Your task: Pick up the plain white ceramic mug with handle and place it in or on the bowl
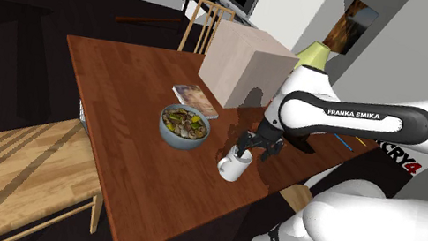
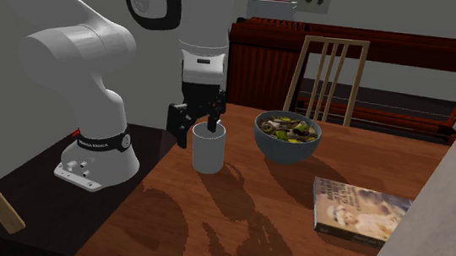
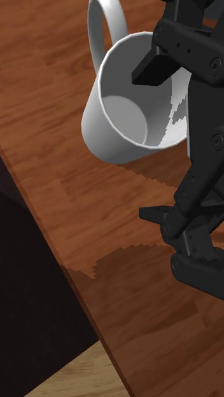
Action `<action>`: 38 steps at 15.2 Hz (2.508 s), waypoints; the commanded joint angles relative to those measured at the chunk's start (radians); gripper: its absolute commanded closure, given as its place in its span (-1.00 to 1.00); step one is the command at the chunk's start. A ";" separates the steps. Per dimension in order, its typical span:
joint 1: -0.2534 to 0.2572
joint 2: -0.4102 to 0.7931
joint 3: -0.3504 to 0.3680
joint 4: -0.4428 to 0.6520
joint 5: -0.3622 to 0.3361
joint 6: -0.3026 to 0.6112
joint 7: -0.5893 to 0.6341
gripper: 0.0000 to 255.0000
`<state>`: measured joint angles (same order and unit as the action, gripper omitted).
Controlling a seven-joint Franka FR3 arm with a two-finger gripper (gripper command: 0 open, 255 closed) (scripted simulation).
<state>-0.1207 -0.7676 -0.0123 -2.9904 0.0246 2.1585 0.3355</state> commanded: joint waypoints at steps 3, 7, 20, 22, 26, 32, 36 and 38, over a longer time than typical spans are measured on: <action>0.000 0.000 0.000 0.000 0.000 0.000 0.000 1.00; 0.000 0.000 0.000 0.000 0.000 0.000 0.000 1.00; -0.001 -0.075 0.001 0.075 -0.002 -0.150 0.004 1.00; -0.002 -0.089 0.001 0.095 -0.002 -0.184 0.005 1.00; -0.002 -0.110 0.001 0.140 -0.003 -0.250 0.006 1.00; -0.002 -0.130 0.001 0.211 -0.003 -0.341 0.009 1.00; -0.002 -0.136 0.002 0.262 -0.004 -0.398 0.010 1.00; -0.002 -0.137 0.002 0.289 -0.004 -0.426 0.011 1.00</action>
<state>-0.1237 -0.9050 -0.0126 -2.7148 0.0193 1.7460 0.3439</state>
